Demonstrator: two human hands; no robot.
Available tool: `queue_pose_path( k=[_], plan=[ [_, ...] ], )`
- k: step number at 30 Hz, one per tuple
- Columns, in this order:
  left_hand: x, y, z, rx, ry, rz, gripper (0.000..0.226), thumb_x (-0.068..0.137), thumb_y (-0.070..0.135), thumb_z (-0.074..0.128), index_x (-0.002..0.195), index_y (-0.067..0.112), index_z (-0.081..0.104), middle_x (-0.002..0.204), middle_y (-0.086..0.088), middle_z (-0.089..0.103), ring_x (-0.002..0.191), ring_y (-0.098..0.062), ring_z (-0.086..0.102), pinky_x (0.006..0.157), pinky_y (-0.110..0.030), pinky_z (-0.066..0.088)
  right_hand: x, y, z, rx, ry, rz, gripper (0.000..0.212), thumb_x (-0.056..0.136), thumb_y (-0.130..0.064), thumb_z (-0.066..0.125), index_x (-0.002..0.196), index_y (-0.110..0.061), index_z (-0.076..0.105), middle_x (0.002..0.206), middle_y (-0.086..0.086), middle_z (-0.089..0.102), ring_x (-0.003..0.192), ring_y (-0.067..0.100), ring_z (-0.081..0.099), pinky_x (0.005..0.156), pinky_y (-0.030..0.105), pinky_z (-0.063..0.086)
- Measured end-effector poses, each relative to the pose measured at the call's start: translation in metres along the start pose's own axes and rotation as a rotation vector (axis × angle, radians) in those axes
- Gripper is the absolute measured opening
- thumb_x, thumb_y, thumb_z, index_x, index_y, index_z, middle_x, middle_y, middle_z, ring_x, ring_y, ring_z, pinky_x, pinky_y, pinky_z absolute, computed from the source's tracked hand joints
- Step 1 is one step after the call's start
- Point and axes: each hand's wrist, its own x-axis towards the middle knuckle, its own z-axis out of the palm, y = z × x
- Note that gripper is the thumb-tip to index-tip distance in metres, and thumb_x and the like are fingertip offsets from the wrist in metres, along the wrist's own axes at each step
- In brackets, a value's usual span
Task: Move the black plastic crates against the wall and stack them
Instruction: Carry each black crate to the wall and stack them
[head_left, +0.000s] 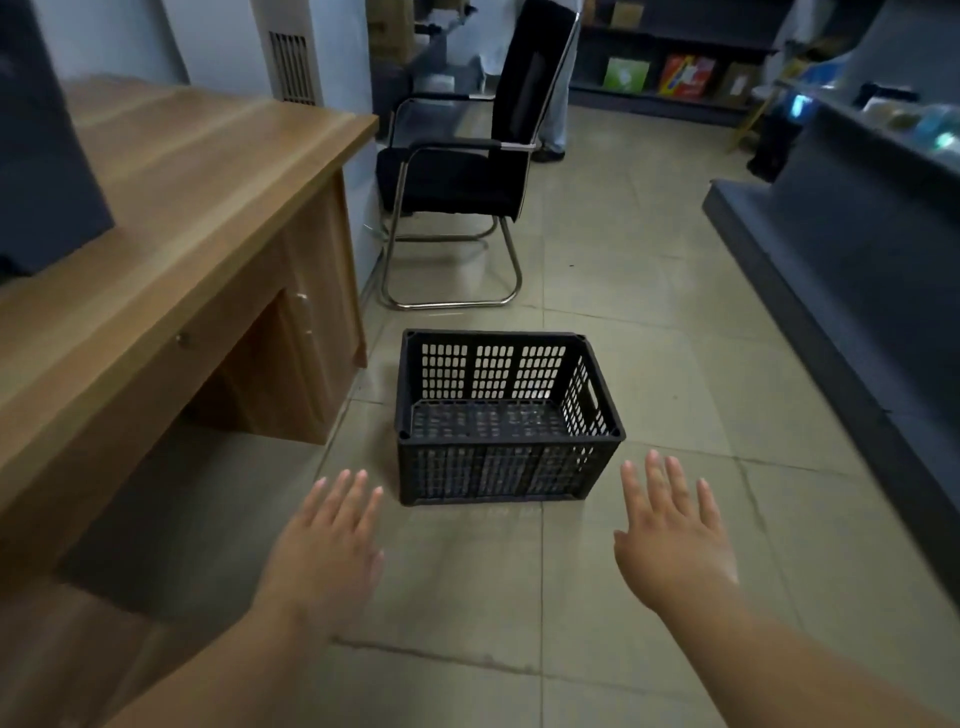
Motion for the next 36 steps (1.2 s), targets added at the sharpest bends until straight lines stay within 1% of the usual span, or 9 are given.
queue_pose_path(
  k=[2,6,9,13,19,25,27,30,36],
  plan=[
    [0.045,-0.012,-0.006,-0.019,-0.048,-0.01,0.059,0.099,0.042,0.005,0.142,0.012,-0.02,0.15,-0.007,-0.026,0.129,-0.021,-0.031,0.07,-0.034,-0.046,0.049,0.0,0.001,0.008,-0.05,0.014,0.066,0.098,-0.03,0.022,0.145,-0.017,-0.022,0.156,0.007,-0.025,0.143,0.022,-0.025,0.114,0.042,-0.017],
    [0.132,-0.025,-0.006,-0.012,-0.098,-0.051,0.059,0.1,0.039,0.007,0.144,0.011,-0.019,0.154,-0.008,-0.023,0.131,-0.021,-0.032,0.072,-0.035,-0.047,0.134,0.005,0.006,0.014,-0.117,0.015,0.068,0.097,-0.028,0.024,0.145,-0.016,-0.022,0.156,0.008,-0.025,0.143,0.023,-0.025,0.115,0.042,-0.015],
    [0.192,-0.028,-0.008,-0.013,-0.106,-0.063,0.059,0.1,0.039,0.006,0.145,0.011,-0.018,0.156,-0.009,-0.021,0.138,-0.023,-0.028,0.092,-0.035,-0.04,0.193,0.013,0.012,0.008,-0.152,0.011,0.069,0.097,-0.028,0.025,0.145,-0.017,-0.023,0.156,0.007,-0.026,0.143,0.023,-0.024,0.115,0.042,-0.015],
    [0.274,-0.032,-0.007,-0.03,-0.128,-0.098,0.06,0.1,0.043,0.007,0.147,0.012,-0.015,0.158,-0.009,-0.016,0.144,-0.024,-0.019,0.112,-0.041,-0.017,0.278,0.025,0.025,-0.002,-0.199,0.004,0.069,0.095,-0.024,0.025,0.146,-0.018,-0.022,0.156,0.006,-0.026,0.144,0.022,-0.024,0.116,0.041,-0.013],
    [0.405,-0.039,0.019,-0.039,-0.269,-0.17,0.061,0.1,0.042,0.009,0.148,0.012,-0.013,0.159,-0.008,-0.014,0.145,-0.024,-0.017,0.115,-0.042,-0.011,0.422,0.038,0.056,-0.041,-0.242,-0.066,0.068,0.094,-0.021,0.022,0.145,-0.015,-0.022,0.156,0.008,-0.025,0.144,0.023,-0.022,0.116,0.042,-0.012],
    [0.498,-0.038,0.094,0.046,-0.416,-0.172,0.06,0.1,0.035,0.015,0.148,0.011,-0.014,0.159,-0.008,-0.015,0.145,-0.025,-0.016,0.115,-0.042,-0.011,0.524,0.035,0.131,-0.145,-0.31,-0.174,0.065,0.093,-0.017,0.016,0.144,-0.013,-0.023,0.154,0.008,-0.028,0.143,0.023,-0.025,0.114,0.042,-0.015],
    [0.517,-0.04,0.123,0.098,-0.474,-0.156,0.06,0.1,0.027,0.018,0.147,0.009,-0.016,0.159,-0.01,-0.016,0.145,-0.026,-0.016,0.115,-0.041,-0.011,0.548,0.034,0.161,-0.215,-0.321,-0.23,0.064,0.093,-0.018,0.014,0.144,-0.013,-0.023,0.152,0.006,-0.031,0.142,0.022,-0.026,0.107,0.039,-0.028],
    [0.539,-0.046,0.157,0.174,-0.54,-0.141,0.059,0.099,0.022,0.017,0.146,0.007,-0.017,0.158,-0.013,-0.017,0.144,-0.027,-0.017,0.115,-0.041,-0.011,0.576,0.035,0.203,-0.335,-0.34,-0.293,0.061,0.093,-0.021,0.012,0.142,-0.012,-0.024,0.139,0.005,-0.038,0.139,0.02,-0.03,0.079,0.037,-0.045],
    [0.56,-0.054,0.179,0.357,-0.583,-0.057,0.058,0.099,0.023,0.015,0.145,-0.001,-0.014,0.157,-0.02,-0.016,0.144,-0.033,-0.015,0.114,-0.044,-0.012,0.599,0.035,0.235,-0.673,-0.411,-0.293,0.056,0.094,-0.028,0.005,0.13,0.001,-0.027,0.14,0.017,-0.034,0.14,0.033,-0.029,0.073,0.048,-0.045]
  ],
)
